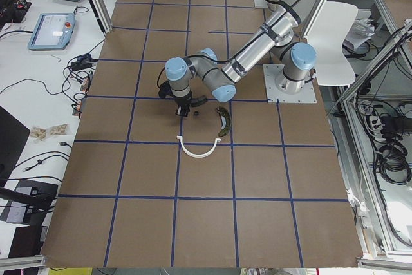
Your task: Place bearing gear from tray to pile
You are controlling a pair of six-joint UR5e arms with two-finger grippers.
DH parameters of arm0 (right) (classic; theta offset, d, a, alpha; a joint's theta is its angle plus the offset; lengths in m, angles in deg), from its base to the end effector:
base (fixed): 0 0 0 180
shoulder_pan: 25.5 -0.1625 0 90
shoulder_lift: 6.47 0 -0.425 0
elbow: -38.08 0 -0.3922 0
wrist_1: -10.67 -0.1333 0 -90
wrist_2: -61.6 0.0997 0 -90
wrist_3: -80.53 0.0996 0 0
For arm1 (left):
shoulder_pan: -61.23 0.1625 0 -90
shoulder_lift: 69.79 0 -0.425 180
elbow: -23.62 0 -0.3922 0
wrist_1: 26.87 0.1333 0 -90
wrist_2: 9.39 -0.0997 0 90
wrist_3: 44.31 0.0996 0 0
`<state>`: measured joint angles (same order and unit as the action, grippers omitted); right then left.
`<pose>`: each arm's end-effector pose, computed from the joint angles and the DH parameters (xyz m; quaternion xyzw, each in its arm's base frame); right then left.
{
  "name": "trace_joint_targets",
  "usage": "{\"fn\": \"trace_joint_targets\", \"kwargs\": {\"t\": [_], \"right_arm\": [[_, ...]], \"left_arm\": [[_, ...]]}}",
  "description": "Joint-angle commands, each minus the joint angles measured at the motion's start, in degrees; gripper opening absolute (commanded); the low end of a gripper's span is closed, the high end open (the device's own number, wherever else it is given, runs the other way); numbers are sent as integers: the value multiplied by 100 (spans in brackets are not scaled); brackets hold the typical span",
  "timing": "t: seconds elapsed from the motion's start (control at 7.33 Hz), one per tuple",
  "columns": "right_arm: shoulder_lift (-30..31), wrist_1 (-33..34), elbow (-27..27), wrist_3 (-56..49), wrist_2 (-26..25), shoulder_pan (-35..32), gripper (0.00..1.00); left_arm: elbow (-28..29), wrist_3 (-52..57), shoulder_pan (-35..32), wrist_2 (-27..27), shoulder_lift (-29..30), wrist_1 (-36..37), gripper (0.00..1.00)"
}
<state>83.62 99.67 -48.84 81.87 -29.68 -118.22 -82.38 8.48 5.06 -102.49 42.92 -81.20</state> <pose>0.1544 -0.4876 0.5135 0.0118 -0.9997 0.0193 0.0105 0.2080 -0.5401 0.2047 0.1653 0.9855 0.0378 0.0015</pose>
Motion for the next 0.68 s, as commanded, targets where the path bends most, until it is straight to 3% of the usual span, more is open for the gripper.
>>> {"fn": "trace_joint_targets", "kwargs": {"t": [0.0, 0.27, 0.41, 0.55], "right_arm": [[0, 4, 0, -2, 4, 0, 100], [0, 4, 0, -2, 4, 0, 100], [0, 4, 0, -2, 4, 0, 100], [0, 4, 0, -2, 4, 0, 100]], "left_arm": [[-52, -40, 35, 29, 41, -7, 8], [-166, -49, 149, 29, 41, 19, 8], [-184, -58, 237, 20, 41, 28, 15], [-193, -101, 238, 20, 32, 28, 43]]}}
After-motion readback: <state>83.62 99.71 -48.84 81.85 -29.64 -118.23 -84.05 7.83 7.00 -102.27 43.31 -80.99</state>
